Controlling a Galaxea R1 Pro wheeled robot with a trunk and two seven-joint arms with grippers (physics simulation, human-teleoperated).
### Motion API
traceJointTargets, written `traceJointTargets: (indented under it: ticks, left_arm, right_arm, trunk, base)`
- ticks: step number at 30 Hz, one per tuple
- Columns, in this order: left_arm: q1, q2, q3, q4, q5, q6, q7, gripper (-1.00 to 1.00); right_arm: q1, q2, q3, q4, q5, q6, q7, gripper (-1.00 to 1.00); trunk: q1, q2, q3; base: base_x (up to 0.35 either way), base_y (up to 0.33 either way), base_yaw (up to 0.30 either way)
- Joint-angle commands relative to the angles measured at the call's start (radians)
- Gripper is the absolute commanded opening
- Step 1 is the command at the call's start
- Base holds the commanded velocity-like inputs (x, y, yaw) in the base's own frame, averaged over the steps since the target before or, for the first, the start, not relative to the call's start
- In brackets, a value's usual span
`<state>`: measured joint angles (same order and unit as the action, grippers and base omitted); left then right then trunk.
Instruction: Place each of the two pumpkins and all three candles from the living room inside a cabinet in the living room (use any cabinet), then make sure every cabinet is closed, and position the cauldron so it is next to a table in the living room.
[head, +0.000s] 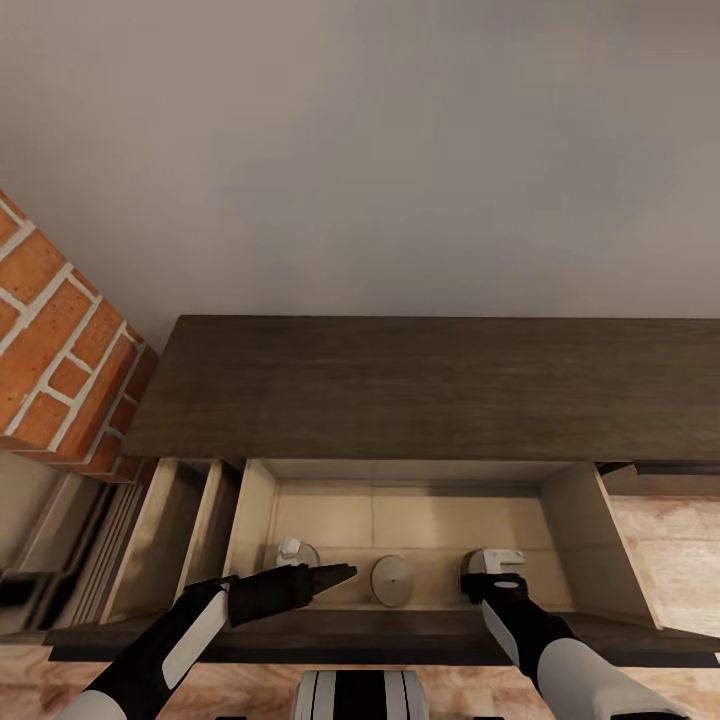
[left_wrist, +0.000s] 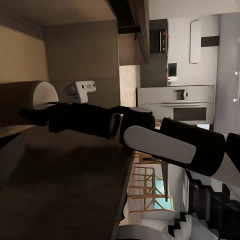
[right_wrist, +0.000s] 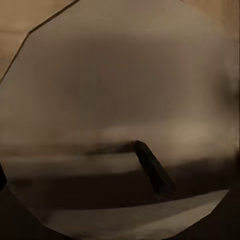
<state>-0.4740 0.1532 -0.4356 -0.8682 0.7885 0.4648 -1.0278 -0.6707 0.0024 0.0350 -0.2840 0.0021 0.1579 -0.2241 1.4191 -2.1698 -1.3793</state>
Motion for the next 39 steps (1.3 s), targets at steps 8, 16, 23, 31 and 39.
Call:
traceJointTargets:
  ticks: [8,16,23,31,39]
  left_arm:
    - [0.000,-0.001,0.000,0.000,0.000,0.000,0.000,1.00]
    - [0.000,0.000,0.000,0.000,0.000,0.000,0.000,1.00]
    - [0.000,-0.001,0.000,0.000,0.000,0.000,0.000,1.00]
    - [0.000,-0.001,0.000,0.000,0.000,0.000,0.000,1.00]
    - [0.000,-0.001,0.000,0.000,0.000,0.000,0.000,1.00]
  right_arm:
    - [-0.004,-0.003,0.001,0.010,-0.004,0.018,0.021,1.00]
    - [-0.005,-0.004,0.000,0.008,-0.005,0.020,0.000,1.00]
    - [-0.010,-0.003,0.000,0.005,-0.006,0.023,0.006,1.00]
    - [-0.011,-0.002,0.000,0.007,-0.007,0.029,0.040,1.00]
    - [-0.011,-0.003,0.000,0.005,-0.007,0.062,0.063,1.00]
  trunk:
    - [0.000,0.000,0.000]
    - [0.000,0.000,0.000]
    - [0.000,0.000,0.000]
    - [0.000,0.000,0.000]
    - [0.000,0.000,0.000]
  base:
    - [0.000,0.000,0.000]
    - [0.000,0.000,0.000]
    - [0.000,0.000,0.000]
    - [0.000,0.000,0.000]
    - [0.000,0.000,0.000]
